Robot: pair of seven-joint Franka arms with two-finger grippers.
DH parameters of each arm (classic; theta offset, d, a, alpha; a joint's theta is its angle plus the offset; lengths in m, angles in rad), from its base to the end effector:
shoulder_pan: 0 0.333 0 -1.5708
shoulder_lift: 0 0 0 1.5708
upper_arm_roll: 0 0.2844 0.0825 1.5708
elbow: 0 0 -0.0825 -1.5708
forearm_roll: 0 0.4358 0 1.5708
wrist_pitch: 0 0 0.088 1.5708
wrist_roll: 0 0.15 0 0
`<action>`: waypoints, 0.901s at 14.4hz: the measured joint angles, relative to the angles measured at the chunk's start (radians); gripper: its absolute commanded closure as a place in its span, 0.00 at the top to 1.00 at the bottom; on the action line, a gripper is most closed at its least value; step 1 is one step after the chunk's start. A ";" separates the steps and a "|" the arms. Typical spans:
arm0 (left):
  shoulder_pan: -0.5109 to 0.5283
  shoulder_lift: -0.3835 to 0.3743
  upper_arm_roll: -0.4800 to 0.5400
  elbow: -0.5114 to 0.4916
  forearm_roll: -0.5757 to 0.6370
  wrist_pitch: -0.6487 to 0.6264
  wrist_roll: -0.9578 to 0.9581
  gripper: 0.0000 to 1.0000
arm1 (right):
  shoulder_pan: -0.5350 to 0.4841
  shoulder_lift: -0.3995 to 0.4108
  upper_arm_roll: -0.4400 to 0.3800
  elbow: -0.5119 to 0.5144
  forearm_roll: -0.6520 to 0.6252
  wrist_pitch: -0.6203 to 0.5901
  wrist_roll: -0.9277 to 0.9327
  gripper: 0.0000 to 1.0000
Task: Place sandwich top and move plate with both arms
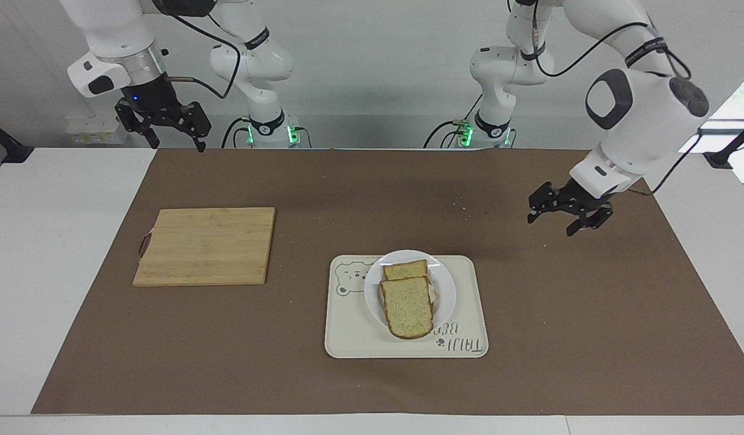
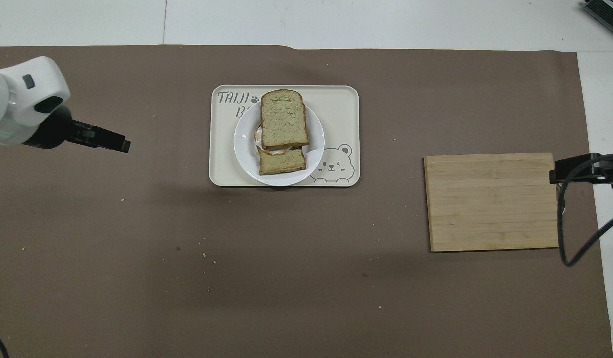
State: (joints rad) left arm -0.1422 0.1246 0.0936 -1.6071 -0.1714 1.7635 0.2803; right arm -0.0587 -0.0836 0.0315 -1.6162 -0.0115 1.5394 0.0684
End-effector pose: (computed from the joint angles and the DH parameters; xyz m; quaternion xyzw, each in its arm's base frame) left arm 0.6516 -0.0560 0.4714 0.9856 -0.1488 0.0251 0.0761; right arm 0.5796 -0.0170 0.5730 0.9988 -0.0480 0.0035 0.0070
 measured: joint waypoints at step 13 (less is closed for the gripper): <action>0.031 -0.098 -0.012 0.290 0.135 -0.396 -0.005 1.00 | -0.001 -0.001 -0.010 -0.001 0.000 -0.007 -0.025 1.00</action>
State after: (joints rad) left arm -0.1110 0.0264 0.0818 -1.3171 -0.0361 1.3677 0.2750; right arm -0.0594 -0.0845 0.0214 -1.6168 -0.0115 1.5324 0.0435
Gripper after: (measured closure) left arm 0.000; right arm 0.000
